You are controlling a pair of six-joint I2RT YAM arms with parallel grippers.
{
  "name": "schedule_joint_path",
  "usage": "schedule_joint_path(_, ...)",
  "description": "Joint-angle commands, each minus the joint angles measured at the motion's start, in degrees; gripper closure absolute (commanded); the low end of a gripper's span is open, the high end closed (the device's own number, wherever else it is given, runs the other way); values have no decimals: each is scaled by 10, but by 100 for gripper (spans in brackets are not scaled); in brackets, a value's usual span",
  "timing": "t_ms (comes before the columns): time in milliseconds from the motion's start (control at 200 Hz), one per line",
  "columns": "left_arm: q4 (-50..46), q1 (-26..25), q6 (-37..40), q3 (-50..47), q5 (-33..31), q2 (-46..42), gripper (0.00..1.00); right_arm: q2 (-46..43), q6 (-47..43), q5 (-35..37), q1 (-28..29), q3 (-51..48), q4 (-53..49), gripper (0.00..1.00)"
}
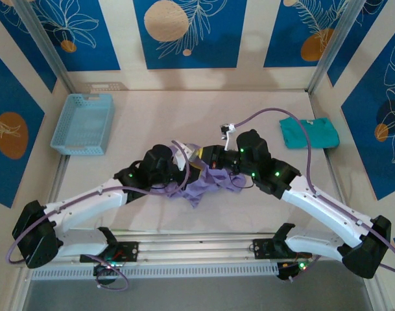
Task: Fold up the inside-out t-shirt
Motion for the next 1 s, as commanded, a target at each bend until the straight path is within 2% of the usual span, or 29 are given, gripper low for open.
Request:
schedule_joint_path(0, 53, 10, 32, -25, 99, -40, 100, -13, -35, -23, -26, 17, -30, 100)
schedule_joint_path(75, 76, 14, 46, -46, 149, -73, 100, -13, -74, -75, -55, 25, -54, 100)
schedule_joint_path(195, 98, 26, 58, -75, 187, -126, 100, -19, -177, -198, -97, 32, -79, 84)
schedule_joint_path(335, 108, 51, 60, -94, 225, -175, 100, -40, -274, -328, -133, 21, -105, 74)
schedule_joint_path(480, 97, 76, 51, -85, 255, -178, 100, -69, -339, -404, -140, -2, -111, 66)
schedule_joint_path(625, 100, 82, 38, -74, 267, -167, 100, -66, -372, -421, -118, -22, -97, 64)
schedule_joint_path(805, 100, 84, 27, -67, 260, -151, 100, -55, -409, -398, -64, -38, -77, 65)
schedule_joint_path(995, 105, 84, 23, -67, 268, -151, 100, -27, -410, -377, -63, -55, -61, 64)
